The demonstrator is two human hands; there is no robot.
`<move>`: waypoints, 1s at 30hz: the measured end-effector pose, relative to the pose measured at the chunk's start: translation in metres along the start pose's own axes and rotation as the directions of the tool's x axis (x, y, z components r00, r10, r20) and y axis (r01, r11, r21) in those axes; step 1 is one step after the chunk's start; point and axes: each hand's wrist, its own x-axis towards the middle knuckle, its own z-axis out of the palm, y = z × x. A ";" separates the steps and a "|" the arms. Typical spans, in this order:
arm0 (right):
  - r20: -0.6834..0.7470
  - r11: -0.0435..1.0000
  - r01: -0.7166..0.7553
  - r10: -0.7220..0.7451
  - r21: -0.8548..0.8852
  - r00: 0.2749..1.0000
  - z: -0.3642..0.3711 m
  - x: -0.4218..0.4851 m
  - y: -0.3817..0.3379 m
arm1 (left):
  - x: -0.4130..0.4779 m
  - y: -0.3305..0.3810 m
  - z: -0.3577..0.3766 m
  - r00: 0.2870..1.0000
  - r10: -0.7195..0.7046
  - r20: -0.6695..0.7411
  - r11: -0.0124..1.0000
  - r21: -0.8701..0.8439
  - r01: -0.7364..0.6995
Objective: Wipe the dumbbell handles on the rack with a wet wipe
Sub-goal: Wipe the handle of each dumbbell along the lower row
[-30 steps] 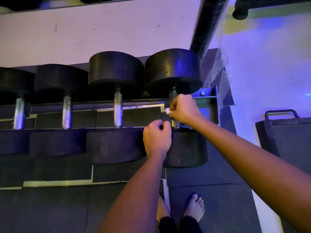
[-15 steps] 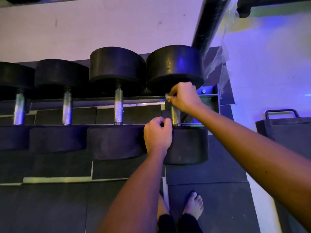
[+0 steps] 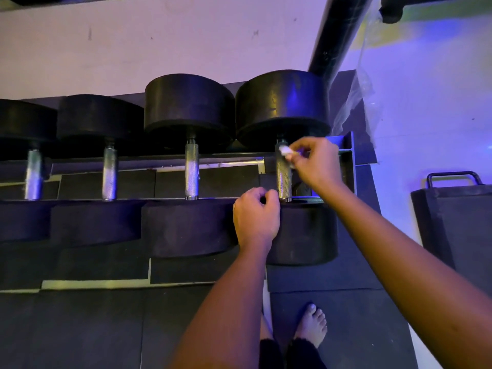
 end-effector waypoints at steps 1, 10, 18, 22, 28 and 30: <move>-0.057 0.999 0.003 -0.001 0.034 0.998 0.003 0.006 -0.003 | 0.000 0.000 0.000 1.000 0.001 0.002 1.000 0.000 -0.001; -0.167 0.969 -0.073 0.115 0.237 0.979 0.031 0.009 -0.005 | 0.001 -0.001 0.001 1.000 -0.008 0.009 1.000 0.002 0.008; -0.188 0.975 -0.117 0.153 0.191 0.970 0.034 0.014 -0.005 | 0.002 0.000 0.001 1.000 -0.018 0.022 1.000 0.007 0.018; -0.244 0.986 -0.104 0.135 0.133 0.960 0.034 0.013 -0.006 | 0.002 -0.001 0.002 1.000 -0.005 0.021 1.000 0.000 0.005; -0.266 0.976 -0.077 0.131 0.202 0.955 0.032 0.013 0.000 | 0.002 -0.003 0.002 1.000 -0.012 0.028 1.000 -0.011 0.013; -0.268 0.972 -0.061 0.122 0.228 0.956 0.032 0.011 0.000 | 0.001 -0.002 0.002 0.999 -0.011 0.030 1.000 -0.008 0.011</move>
